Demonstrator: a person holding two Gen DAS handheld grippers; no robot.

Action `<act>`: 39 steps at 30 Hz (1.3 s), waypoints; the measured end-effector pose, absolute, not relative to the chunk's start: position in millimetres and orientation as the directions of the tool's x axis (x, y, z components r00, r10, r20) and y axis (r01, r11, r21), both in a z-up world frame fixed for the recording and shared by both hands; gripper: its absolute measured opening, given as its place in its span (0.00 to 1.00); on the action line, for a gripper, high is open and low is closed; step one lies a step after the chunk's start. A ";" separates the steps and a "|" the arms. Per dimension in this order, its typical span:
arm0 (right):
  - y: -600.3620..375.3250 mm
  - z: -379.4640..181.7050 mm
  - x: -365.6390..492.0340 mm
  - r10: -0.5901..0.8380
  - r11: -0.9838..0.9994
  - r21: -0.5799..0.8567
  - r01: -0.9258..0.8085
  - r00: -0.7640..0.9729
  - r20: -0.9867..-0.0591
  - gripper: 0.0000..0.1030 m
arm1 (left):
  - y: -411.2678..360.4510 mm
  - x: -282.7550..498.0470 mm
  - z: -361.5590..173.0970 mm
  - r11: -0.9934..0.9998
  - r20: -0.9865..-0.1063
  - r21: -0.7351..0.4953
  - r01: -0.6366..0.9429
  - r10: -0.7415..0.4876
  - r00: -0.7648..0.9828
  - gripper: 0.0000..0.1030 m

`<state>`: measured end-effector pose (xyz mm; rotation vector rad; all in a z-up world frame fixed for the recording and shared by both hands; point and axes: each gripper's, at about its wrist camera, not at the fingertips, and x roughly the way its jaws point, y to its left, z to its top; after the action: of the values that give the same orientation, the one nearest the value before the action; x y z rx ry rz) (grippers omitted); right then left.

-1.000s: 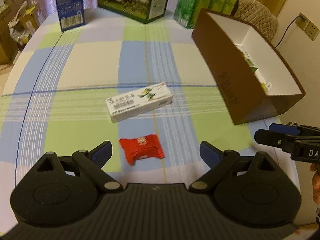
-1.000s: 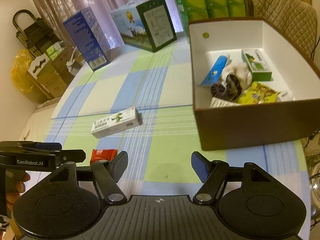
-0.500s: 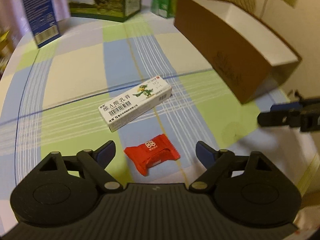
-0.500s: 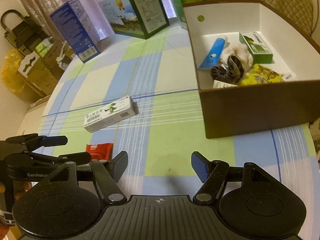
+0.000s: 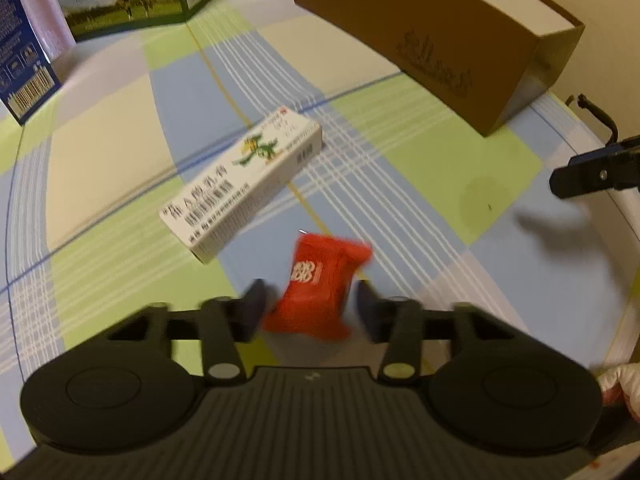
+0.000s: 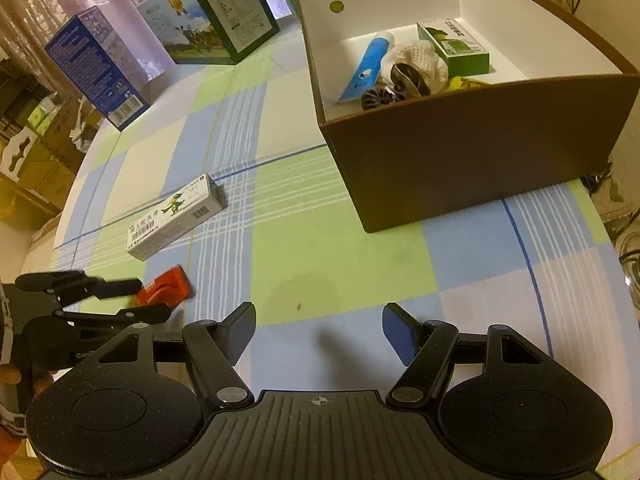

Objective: Organize objects
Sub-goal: 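Grasp the red candy packet with the left tool, then grasp the white ointment box with the right tool while the left tool holds the candy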

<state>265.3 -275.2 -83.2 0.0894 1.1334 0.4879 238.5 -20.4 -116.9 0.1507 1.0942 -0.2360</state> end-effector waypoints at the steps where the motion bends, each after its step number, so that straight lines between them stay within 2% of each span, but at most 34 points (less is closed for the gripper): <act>1: -275.0 -83.8 264.7 0.415 0.893 0.311 -0.326 0.330 -0.848 0.65 | -19.8 237.4 -117.5 0.962 -0.896 -0.010 0.273 -0.129 0.424 0.30; 7: -270.0 -85.4 263.2 0.419 0.890 0.313 -0.332 0.323 -0.849 0.65 | -18.7 230.8 -114.7 0.976 -0.896 -0.050 0.212 -0.138 0.422 0.31; 9: -267.6 -85.6 263.1 0.421 0.888 0.313 -0.338 0.321 -0.848 0.65 | -18.6 232.4 -113.3 0.978 -0.894 -0.060 0.198 -0.141 0.426 0.36; 13: -263.0 -85.4 262.5 0.427 0.881 0.312 -0.356 0.315 -0.848 0.65 | -20.8 238.7 -114.6 0.980 -0.894 -0.053 0.193 -0.132 0.428 0.37; 16: -260.1 -85.1 261.9 0.432 0.876 0.312 -0.369 0.310 -0.847 0.65 | -22.6 241.7 -116.7 0.980 -0.896 -0.061 0.189 -0.137 0.422 0.35; 17: -258.9 -84.9 261.6 0.434 0.874 0.311 -0.374 0.309 -0.846 0.65 | -23.1 241.5 -117.1 0.981 -0.897 -0.061 0.186 -0.136 0.421 0.28; 18: -257.6 -84.6 261.6 0.436 0.871 0.312 -0.380 0.307 -0.846 0.65 | -23.6 240.9 -117.3 0.982 -0.898 -0.061 0.180 -0.133 0.420 0.25; 24: -242.3 -85.2 263.2 0.463 0.843 0.317 -0.435 0.286 -0.839 0.65 | -16.2 234.6 -112.2 0.990 -0.899 -0.048 0.129 -0.099 0.426 0.24; 31: -196.6 -77.7 270.4 0.525 0.760 0.286 -0.584 0.292 -0.799 0.64 | 13.6 224.6 -102.2 0.999 -0.895 -0.038 0.018 -0.042 0.445 0.24; 32: -188.6 -75.5 272.4 0.536 0.746 0.273 -0.608 0.304 -0.788 0.62 | 20.3 222.1 -101.0 0.999 -0.894 -0.039 -0.006 -0.033 0.447 0.24; 34: -170.5 -73.6 281.1 0.560 0.710 0.258 -0.655 0.304 -0.771 0.34 | 30.6 217.7 -99.1 0.998 -0.893 -0.038 -0.045 -0.014 0.450 0.24; 37: -145.1 -78.2 300.5 0.586 0.678 0.258 -0.688 0.294 -0.755 0.21 | 49.2 210.9 -97.4 0.993 -0.893 -0.038 -0.114 0.017 0.449 0.24; 39: -127.3 -84.1 317.2 0.598 0.660 0.264 -0.703 0.280 -0.751 0.20 | 62.1 207.1 -97.1 0.987 -0.894 -0.038 -0.159 0.038 0.446 0.24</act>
<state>317.2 -127.3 -84.1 -0.1283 0.9454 0.8755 207.1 62.1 -97.1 -0.1220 1.1029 0.1220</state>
